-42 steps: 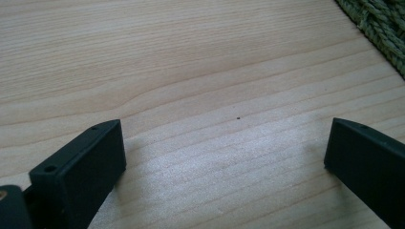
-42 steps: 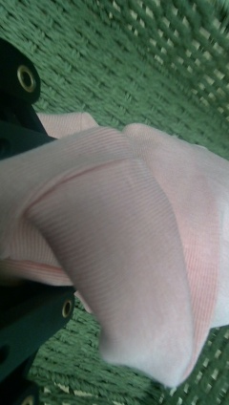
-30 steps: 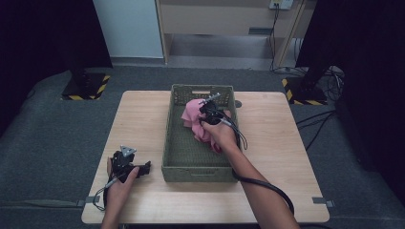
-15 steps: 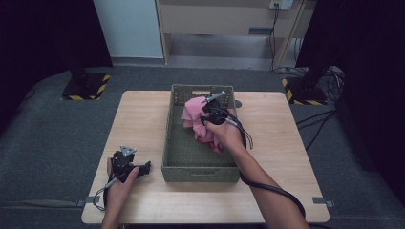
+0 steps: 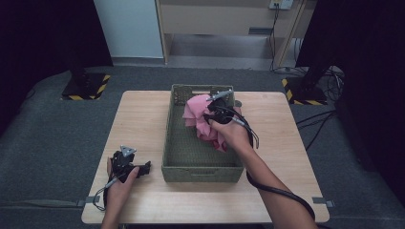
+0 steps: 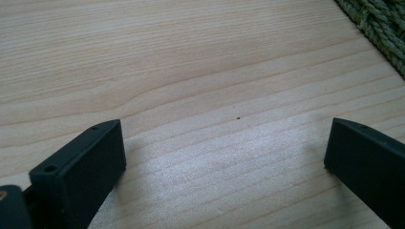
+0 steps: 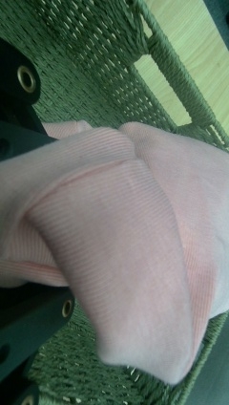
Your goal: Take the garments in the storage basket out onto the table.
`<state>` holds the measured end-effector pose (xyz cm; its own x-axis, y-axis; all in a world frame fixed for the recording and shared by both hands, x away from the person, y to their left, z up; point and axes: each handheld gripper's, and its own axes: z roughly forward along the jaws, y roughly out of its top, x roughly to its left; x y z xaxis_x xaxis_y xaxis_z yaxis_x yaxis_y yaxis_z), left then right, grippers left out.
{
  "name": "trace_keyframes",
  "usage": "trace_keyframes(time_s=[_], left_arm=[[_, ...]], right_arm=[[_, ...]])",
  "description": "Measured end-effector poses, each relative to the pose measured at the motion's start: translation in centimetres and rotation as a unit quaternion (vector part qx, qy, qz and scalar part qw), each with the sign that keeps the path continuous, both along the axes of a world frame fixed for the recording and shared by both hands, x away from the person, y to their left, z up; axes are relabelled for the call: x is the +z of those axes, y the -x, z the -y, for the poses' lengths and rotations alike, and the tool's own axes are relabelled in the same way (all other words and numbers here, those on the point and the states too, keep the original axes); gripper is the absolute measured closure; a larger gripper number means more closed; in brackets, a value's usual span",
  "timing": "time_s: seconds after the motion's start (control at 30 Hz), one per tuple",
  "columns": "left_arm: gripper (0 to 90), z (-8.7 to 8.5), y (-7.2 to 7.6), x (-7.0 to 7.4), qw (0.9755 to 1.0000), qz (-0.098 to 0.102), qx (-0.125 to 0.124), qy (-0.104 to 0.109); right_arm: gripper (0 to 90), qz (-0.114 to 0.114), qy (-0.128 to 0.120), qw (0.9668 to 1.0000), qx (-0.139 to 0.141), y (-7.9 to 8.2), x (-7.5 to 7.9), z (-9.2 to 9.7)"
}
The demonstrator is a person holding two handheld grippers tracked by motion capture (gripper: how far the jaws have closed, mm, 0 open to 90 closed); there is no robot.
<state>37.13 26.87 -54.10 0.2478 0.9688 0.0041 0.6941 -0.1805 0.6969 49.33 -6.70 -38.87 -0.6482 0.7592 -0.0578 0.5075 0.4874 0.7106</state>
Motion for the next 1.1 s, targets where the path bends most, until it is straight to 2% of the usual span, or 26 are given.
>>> trace_keyframes(time_s=[0.37,0.63,1.1], left_arm=[[0.0,0.0,0.0,0.0,1.0000,0.000,0.000,0.000],[0.0,0.0,0.0,0.0,1.0000,0.000,0.000,0.000],[0.0,0.0,0.0,0.0,1.0000,0.000,0.000,0.000]], right_arm=[[67.0,0.012,-0.012,0.9999,0.002,1.0,1.1,1.9],[67.0,0.019,-0.027,0.9994,-0.009,1.6,2.1,4.1],[67.0,0.027,-0.053,0.9976,-0.035,2.6,2.5,8.1]])
